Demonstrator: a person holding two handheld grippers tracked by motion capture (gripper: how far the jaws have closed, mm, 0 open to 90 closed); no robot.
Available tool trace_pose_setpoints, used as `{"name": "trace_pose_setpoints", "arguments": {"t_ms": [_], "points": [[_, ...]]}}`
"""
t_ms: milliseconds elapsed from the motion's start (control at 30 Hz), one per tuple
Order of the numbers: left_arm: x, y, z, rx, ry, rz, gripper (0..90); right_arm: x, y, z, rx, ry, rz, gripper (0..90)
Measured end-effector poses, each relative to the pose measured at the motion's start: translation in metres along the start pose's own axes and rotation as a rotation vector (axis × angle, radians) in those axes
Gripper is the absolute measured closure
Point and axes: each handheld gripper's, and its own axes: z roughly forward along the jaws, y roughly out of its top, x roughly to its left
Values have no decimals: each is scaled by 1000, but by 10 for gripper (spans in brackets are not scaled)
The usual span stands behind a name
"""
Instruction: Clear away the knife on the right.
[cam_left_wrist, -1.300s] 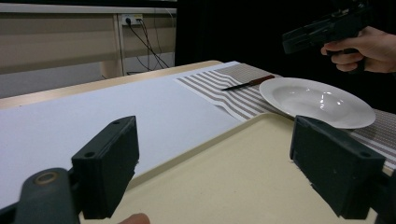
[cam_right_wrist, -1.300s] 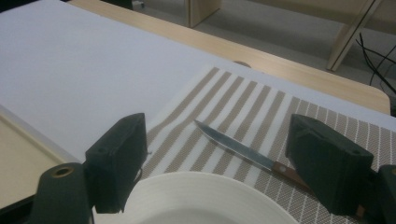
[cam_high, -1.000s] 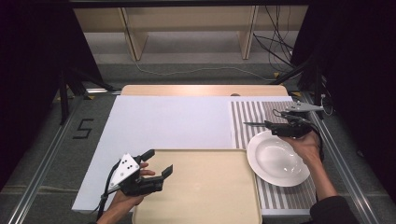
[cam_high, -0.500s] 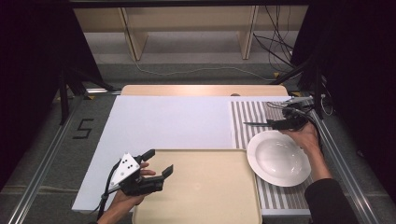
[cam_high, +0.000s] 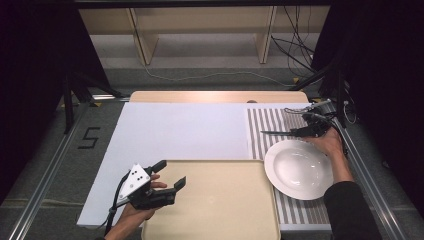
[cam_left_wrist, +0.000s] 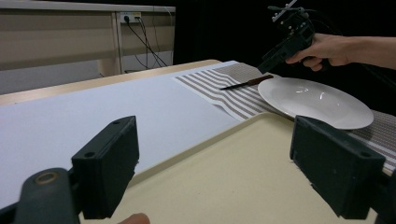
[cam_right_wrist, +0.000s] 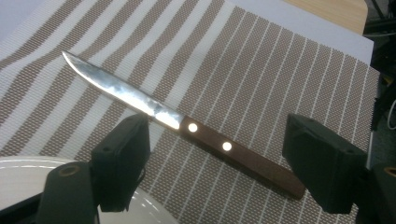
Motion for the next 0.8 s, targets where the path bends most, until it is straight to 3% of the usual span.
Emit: {"name": "trace_pose_setpoints", "arguments": {"t_ms": [533, 800], "points": [[0, -1, 1, 4, -3, -8, 154, -4, 2, 24, 123, -4, -10, 253], [0, -1, 1, 6, -5, -8, 154, -5, 4, 28, 146, -13, -32, 275]]}}
